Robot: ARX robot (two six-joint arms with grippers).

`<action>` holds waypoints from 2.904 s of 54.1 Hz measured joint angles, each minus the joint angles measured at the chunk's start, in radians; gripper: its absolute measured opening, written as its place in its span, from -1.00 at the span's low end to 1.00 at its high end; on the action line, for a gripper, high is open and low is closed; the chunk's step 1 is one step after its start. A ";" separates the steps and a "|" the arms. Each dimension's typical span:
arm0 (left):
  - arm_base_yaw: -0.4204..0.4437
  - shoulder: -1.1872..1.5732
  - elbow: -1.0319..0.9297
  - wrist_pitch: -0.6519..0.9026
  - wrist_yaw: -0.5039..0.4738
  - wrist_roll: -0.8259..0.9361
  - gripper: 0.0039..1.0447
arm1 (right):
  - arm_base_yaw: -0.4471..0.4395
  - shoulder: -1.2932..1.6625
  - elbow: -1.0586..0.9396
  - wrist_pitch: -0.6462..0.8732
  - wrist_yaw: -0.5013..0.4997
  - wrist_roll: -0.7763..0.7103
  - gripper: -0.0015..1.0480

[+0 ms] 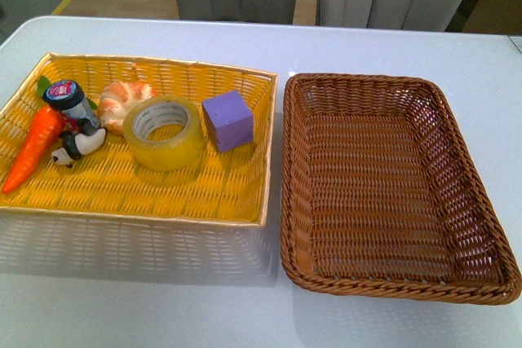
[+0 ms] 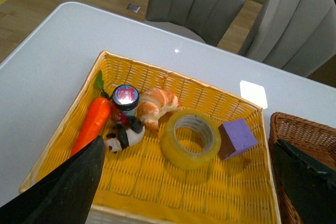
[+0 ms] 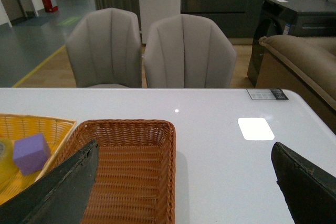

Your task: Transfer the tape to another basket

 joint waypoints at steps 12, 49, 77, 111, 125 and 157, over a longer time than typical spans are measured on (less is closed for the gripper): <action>-0.002 0.352 0.190 0.013 0.019 0.011 0.83 | 0.000 0.000 0.000 0.000 0.000 0.000 0.83; -0.001 0.706 0.588 -0.199 0.152 0.005 0.83 | 0.000 0.000 0.000 0.000 0.000 0.000 0.83; -0.017 0.793 0.630 -0.266 0.189 -0.040 0.83 | 0.000 0.000 0.000 0.000 0.000 0.000 0.83; -0.017 0.877 0.678 -0.290 0.189 -0.034 0.83 | 0.000 0.000 0.000 0.000 0.000 0.000 0.83; -0.017 0.889 0.681 -0.285 0.192 -0.033 0.83 | 0.000 0.000 0.000 0.000 0.000 0.000 0.83; -0.024 0.891 0.665 -0.166 0.142 -0.008 0.83 | 0.000 0.000 0.000 0.000 0.000 0.000 0.83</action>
